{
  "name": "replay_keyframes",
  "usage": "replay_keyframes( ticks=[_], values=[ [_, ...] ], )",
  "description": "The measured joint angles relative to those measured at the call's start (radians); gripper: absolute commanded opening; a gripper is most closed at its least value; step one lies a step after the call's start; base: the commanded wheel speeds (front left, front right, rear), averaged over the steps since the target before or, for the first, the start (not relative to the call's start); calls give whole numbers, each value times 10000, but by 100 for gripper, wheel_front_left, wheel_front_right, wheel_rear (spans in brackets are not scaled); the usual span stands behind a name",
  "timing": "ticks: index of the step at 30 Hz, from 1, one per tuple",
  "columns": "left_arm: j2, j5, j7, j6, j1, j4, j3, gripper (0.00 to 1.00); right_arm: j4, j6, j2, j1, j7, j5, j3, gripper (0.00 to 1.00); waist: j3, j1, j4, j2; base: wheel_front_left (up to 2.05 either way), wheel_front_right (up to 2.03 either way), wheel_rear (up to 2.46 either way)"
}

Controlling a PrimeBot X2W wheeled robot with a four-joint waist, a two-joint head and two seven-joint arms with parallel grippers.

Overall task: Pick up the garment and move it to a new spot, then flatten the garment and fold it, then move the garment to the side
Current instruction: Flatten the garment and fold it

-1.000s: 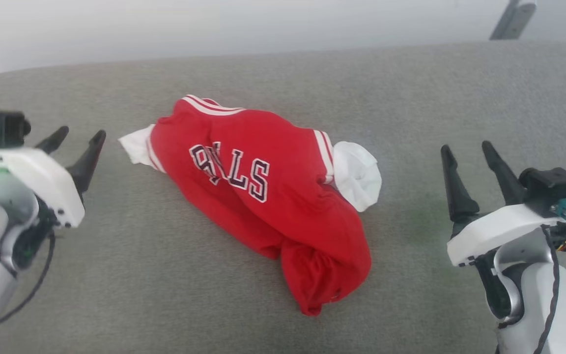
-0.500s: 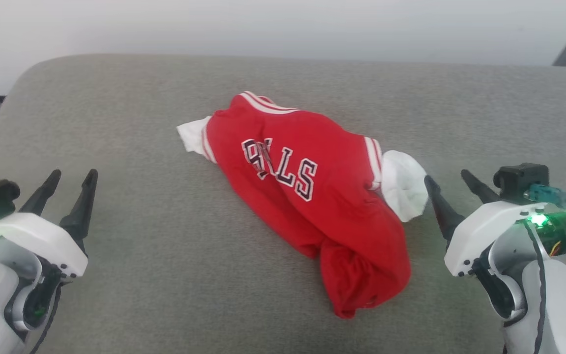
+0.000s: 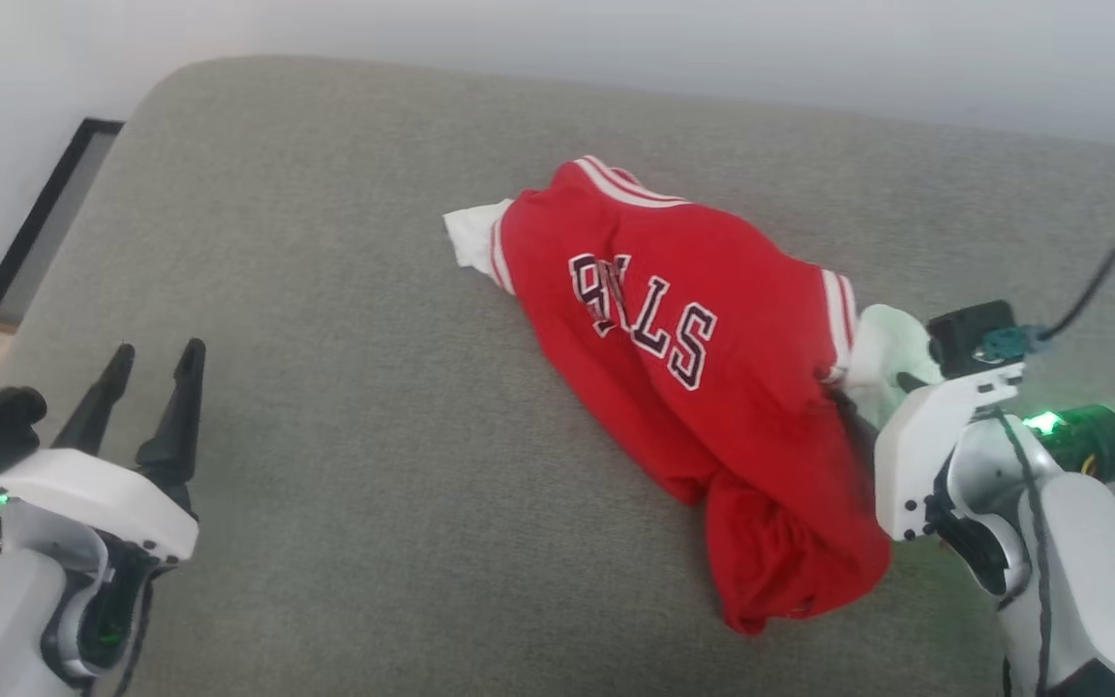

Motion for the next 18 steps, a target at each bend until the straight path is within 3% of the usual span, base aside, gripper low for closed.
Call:
replay_keyframes(
  ticks=[5,6,7,13,18],
  values=[
    [-462,219,-2,-242,305,35,529,100,786,0,-128,-472,483,-130,276,100,198,0,368,0,0,0,0],
    [-554,259,-2,-295,335,48,612,100,953,0,-130,-546,554,-140,353,66,238,0,424,0,0,0,0],
    [-654,293,0,-334,357,59,696,100,1051,0,-182,-627,554,-213,430,0,277,1,478,0,0,0,0],
    [-1024,642,-2,-606,534,148,1133,100,1262,0,-144,-988,738,-88,21,0,426,0,627,0,0,0,0],
    [-1206,763,-2,-717,701,167,1534,100,587,0,-382,-953,1360,364,-660,0,426,0,531,0,0,0,0]
  ],
)
